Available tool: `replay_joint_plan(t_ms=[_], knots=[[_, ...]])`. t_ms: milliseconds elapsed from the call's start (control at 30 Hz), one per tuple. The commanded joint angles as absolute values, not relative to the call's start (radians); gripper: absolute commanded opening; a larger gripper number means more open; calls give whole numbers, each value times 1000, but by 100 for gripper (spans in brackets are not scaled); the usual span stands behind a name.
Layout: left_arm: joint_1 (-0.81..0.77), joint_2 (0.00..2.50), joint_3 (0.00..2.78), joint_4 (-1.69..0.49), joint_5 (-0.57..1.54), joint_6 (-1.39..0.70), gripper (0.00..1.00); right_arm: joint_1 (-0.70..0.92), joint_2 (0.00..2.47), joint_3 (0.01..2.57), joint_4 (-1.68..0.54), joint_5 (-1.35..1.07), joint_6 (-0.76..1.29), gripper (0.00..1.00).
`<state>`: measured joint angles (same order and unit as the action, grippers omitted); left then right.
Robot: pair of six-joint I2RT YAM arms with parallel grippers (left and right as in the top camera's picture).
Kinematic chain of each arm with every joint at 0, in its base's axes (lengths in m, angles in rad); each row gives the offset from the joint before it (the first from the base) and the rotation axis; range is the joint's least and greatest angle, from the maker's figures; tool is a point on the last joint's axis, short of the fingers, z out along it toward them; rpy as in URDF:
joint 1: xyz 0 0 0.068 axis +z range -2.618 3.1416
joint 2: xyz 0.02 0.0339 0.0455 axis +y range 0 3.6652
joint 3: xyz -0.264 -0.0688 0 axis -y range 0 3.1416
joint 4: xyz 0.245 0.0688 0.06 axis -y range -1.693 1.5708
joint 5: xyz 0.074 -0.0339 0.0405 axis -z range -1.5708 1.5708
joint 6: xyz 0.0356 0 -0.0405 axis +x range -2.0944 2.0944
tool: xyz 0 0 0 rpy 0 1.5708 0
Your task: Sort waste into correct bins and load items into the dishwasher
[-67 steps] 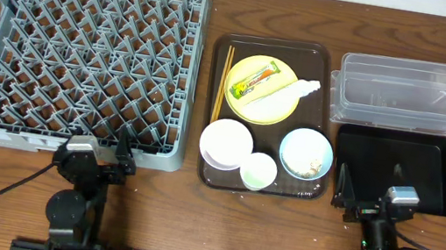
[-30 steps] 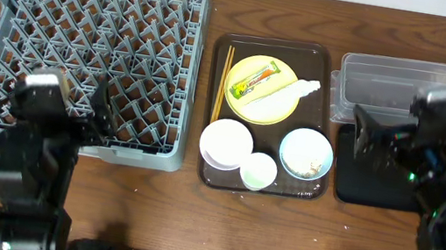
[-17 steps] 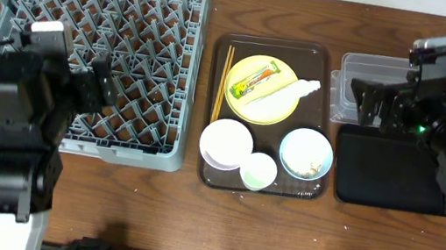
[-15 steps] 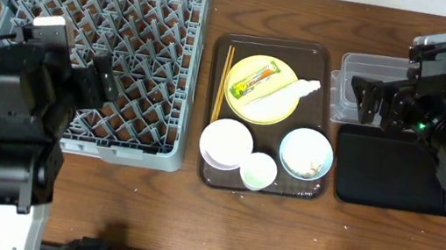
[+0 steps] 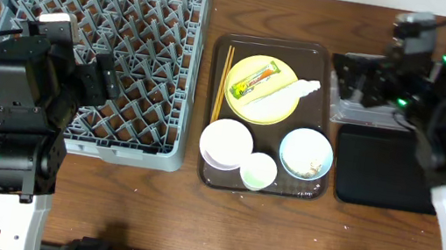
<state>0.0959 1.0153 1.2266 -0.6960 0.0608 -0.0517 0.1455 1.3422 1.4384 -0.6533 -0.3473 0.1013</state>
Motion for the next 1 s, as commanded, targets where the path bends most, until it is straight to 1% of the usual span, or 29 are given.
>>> replay_joint_plan(t_ms=[0,167,267,333,433,533,667,833,967], knots=[[93,1006,1250,-703,59,-42,89,206,1425,1491,-646,-271,260,99],[93,1013,1250,-707,59,-43,89,267,1588,1594,-641,-223,408,95],[93,1018,1250,-707,59,-43,90,307,1670,1608,-609,-142,508,87],[93,1019,1250,-707,59,-43,89,335,1721,1608,-600,-79,579,80],[93,1019,1250,-707,59,-43,89,372,1798,1607,-602,-15,658,75],[93,1019,1250,-707,59,-43,90,396,1863,1607,-603,4,704,73],[93,1019,1250,-707,59,-43,90,417,1942,1607,-625,41,764,69],[93,1019,1250,-707,59,-43,90,422,2024,1607,-667,44,800,57],[93,1019,1250,-707,59,-43,90,422,2080,1607,-667,44,800,56]])
